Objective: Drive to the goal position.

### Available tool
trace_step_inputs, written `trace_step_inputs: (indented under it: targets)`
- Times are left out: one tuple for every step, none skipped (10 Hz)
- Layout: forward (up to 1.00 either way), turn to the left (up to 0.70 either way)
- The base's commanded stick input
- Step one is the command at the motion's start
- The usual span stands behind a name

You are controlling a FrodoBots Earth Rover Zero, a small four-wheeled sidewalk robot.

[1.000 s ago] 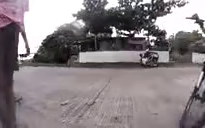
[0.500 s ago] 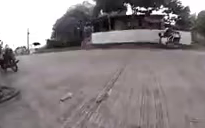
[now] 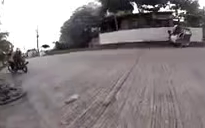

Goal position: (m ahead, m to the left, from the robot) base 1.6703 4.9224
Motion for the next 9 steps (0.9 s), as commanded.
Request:
trace_step_inputs:
  targets:
    - [0.7,0.13]
    - [0.7,0.27]
    - [0.7,0.27]
    - [0.7,0.27]
    - [0.7,0.27]
    - [0.7,0.27]
    - [0.7,0.27]
    - [0.7,0.27]
    - [0.7,0.27]
